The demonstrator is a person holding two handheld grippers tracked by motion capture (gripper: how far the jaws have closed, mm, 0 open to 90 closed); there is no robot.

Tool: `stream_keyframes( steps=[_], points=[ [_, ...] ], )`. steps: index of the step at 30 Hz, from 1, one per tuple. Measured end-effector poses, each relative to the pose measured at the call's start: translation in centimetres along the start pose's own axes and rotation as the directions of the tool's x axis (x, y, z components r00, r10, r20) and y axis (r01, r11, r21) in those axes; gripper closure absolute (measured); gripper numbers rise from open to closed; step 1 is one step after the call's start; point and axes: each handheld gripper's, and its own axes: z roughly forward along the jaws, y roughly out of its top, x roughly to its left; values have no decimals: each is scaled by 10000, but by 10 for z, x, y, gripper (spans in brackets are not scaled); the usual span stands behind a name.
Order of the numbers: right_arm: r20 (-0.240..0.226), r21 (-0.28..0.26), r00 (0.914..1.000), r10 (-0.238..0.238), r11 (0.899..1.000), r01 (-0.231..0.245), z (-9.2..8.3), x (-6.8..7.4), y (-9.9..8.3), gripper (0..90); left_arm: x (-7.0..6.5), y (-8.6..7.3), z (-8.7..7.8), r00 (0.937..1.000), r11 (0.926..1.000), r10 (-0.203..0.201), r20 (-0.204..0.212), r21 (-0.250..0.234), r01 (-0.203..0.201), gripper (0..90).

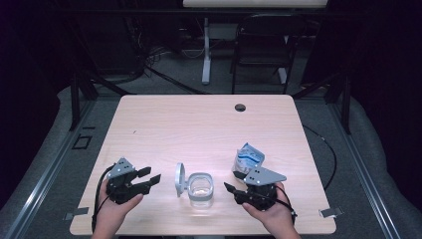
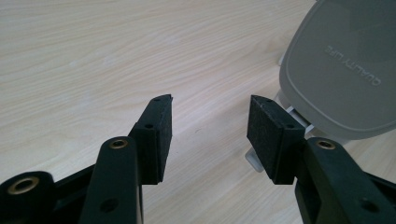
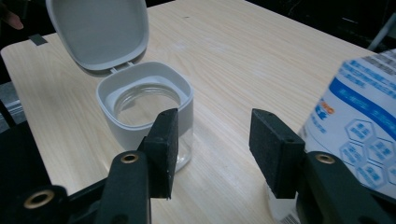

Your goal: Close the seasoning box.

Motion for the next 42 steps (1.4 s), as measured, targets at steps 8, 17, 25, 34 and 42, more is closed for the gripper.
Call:
stream_keyframes(
  steps=[8, 17, 25, 34, 42],
  points=[
    [181, -226, 9995, 252, 9994, -248, -15, -8, -2, 491, 0, 2, 1, 10000, 9999, -72, -39, -75, 72, 509],
    [555, -238, 9963, 658, 9976, -645, -27, -21, -6, 490, 3, 1, -2, 9996, 9994, -284, -86, -215, 282, 509],
    [925, -292, 9907, 998, 9948, -974, -36, -33, -12, 491, 5, 1, -5, 9994, 9992, -321, -136, -259, 317, 509],
    [1290, -272, 9849, 1154, 9932, -1128, -41, -42, -16, 489, 5, 1, -4, 9994, 9992, -326, -144, -218, 323, 509],
    [1808, -234, 9741, 1358, 9907, -1338, -41, -49, -23, 463, 6, 1, -6, 9992, 9989, -351, -179, -308, 345, 510]
  ],
)
